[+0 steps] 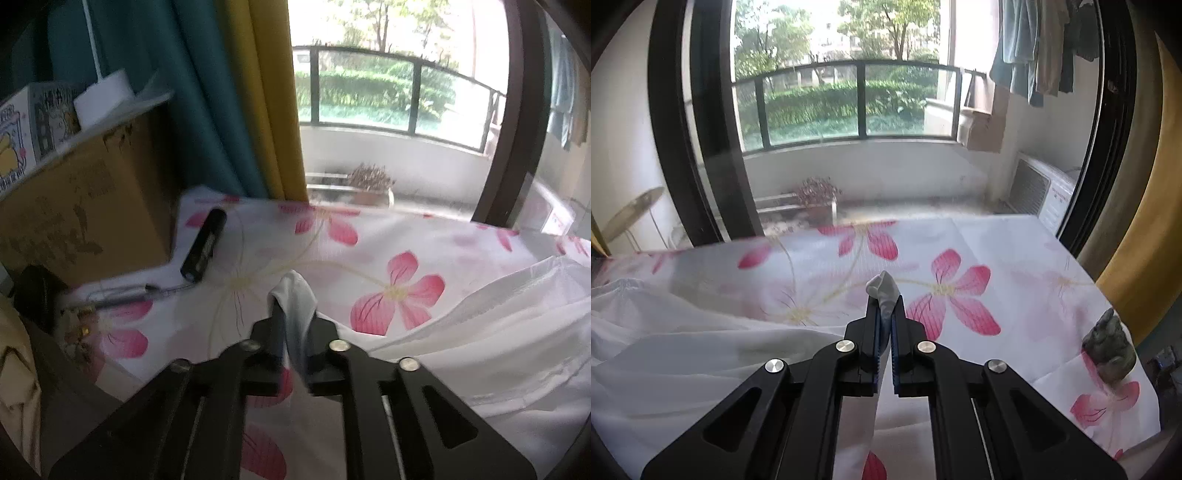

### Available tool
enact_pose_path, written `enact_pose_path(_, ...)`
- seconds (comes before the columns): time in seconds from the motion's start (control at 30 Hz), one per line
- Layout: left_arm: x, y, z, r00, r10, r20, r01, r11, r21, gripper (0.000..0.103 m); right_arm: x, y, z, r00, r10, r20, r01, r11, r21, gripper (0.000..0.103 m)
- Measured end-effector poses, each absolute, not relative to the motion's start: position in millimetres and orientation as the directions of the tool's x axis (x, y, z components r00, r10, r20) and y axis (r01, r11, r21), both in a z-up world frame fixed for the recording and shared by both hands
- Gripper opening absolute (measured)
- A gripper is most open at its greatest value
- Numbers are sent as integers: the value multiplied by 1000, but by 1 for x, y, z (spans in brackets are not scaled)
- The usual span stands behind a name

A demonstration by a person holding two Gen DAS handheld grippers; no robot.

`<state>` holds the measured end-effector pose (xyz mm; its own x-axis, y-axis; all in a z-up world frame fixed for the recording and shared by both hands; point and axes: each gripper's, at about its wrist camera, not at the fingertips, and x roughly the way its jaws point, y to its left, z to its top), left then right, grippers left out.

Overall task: Fold large clothes
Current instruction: 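Lay the held jacket edge over the body and open both grippers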

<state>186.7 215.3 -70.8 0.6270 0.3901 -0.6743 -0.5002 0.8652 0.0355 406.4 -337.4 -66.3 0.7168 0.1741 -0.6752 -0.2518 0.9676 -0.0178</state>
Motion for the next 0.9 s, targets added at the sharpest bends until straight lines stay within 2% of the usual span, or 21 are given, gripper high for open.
enact_pose_path(0.03, 187, 217, -72, 612, 397, -684, -511, 859, 41, 31, 407, -336, -69, 709, 156, -688, -244, 969, -32, 4)
enact_pose_path(0.07, 185, 219, -72, 607, 400, -687, -519, 854, 39, 43, 409, -336, -71, 702, 135, -699, -236, 971, -49, 5)
enact_pose_path(0.1, 182, 222, -69, 614, 399, -681, -525, 851, 26, 48, 408, -335, -72, 700, 115, -705, -227, 972, -67, 8)
enact_pose_path(0.17, 175, 225, -63, 628, 397, -669, -530, 848, 7, 50, 406, -338, -71, 707, 94, -701, -214, 973, -85, 23)
enact_pose_path(0.23, 165, 227, -54, 636, 409, -654, -538, 843, 4, 52, 403, -342, -65, 715, 92, -693, -204, 976, -81, 53)
enact_pose_path(0.27, 160, 227, -51, 639, 412, -649, -541, 841, 1, 53, 401, -343, -61, 719, 103, -687, -205, 976, -69, 58)
enact_pose_path(0.67, 100, 209, -41, 671, 383, -635, -527, 849, -45, 55, 356, -344, -31, 742, 141, -655, -227, 973, -47, 60)
enact_pose_path(0.9, 83, 189, -60, 680, 287, -674, -456, 886, -83, 55, 327, -347, -29, 724, 165, -670, -254, 966, -37, 60)
